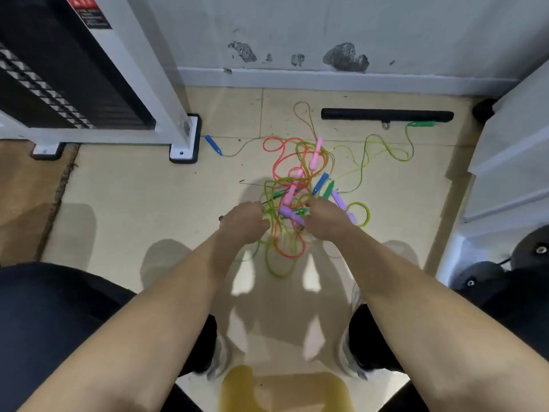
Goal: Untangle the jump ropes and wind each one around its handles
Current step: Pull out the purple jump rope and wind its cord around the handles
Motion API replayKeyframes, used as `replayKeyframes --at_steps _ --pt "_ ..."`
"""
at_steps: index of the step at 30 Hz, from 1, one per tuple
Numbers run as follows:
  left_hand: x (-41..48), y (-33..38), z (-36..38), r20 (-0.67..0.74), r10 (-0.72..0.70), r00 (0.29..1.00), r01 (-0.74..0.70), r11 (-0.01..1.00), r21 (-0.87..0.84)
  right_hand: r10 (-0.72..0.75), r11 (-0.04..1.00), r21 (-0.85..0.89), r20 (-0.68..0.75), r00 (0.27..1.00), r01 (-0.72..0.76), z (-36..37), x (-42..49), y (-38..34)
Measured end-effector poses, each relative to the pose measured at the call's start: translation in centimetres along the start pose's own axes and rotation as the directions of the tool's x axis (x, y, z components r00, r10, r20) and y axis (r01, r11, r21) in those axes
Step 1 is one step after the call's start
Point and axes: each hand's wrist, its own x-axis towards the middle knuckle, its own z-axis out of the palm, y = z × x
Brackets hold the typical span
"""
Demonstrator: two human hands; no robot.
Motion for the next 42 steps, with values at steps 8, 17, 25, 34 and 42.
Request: replayKeyframes --at_steps 8,17,25,34,42 --pt "6.4 -1.0 7.1 0.107 -0.045 0.993 0.064 0.981 -0.183 0.075 0.997 0.016 0.071 0.995 -0.077 8.4 8.7 3.4" --pt "12.5 -1.8 12.6 0.183 -0.225 0.957 0.290 0.791 -0.539 0.082 0.996 -0.028 -0.097 0.992 -0.085 14.7 15.8 3.7" --pt "12.5 -1.3 12.7 0.371 -0.363 0.855 0.444 0.143 -0.884 0.053 0.881 0.466 0.080 0.995 -0.084 14.1 13.2 3.0" --pt "6.0 0.7 7.2 0.467 -0.116 0.877 0.481 0.178 -0.859 -0.100 0.627 0.757 0.315 0.944 -0.186 11.1 1.8 2.7" --pt "-0.7 1.6 3.4 0.302 -0.097 0.948 0.308 0.508 -0.804 -0.249 0.786 0.616 0.392 0.885 -0.052 4.9 -5.9 -1.4"
